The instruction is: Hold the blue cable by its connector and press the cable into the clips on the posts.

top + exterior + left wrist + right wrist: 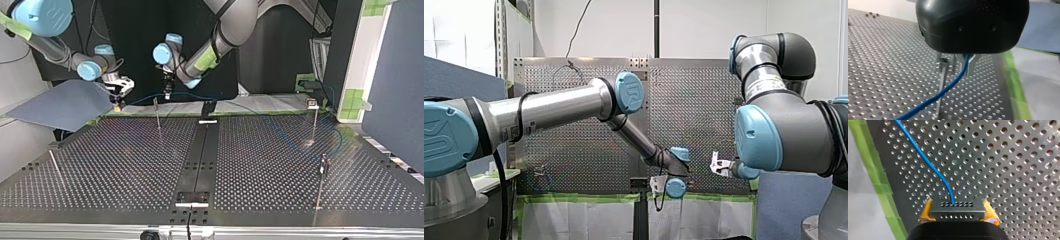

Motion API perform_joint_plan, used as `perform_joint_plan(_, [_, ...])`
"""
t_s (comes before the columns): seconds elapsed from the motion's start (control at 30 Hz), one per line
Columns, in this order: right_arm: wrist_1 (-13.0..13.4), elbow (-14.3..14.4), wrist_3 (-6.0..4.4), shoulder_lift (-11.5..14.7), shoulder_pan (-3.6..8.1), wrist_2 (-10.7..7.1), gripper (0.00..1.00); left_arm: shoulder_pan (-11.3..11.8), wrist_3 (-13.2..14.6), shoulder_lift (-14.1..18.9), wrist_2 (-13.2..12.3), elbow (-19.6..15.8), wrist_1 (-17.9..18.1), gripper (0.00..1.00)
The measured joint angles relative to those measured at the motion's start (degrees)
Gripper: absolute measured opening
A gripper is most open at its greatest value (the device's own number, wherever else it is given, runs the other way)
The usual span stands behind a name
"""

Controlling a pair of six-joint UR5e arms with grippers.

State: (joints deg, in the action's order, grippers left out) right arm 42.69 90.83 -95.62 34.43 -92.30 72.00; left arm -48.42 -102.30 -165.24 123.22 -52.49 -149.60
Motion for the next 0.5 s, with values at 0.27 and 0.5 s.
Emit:
perform_joint_plan(0.27, [-0.6, -0.9, -0.02, 0.0, 0.65, -1.40, 0.00, 0.5, 0.0, 0.0, 0.0, 3.7, 0.0, 0.00])
perform_joint_plan(0.5, [-0.6, -1.3, 0.02, 0.0, 0.38, -1.58, 0.00, 1.5, 0.1, 0.0, -0.3, 5.3, 0.1, 0.00])
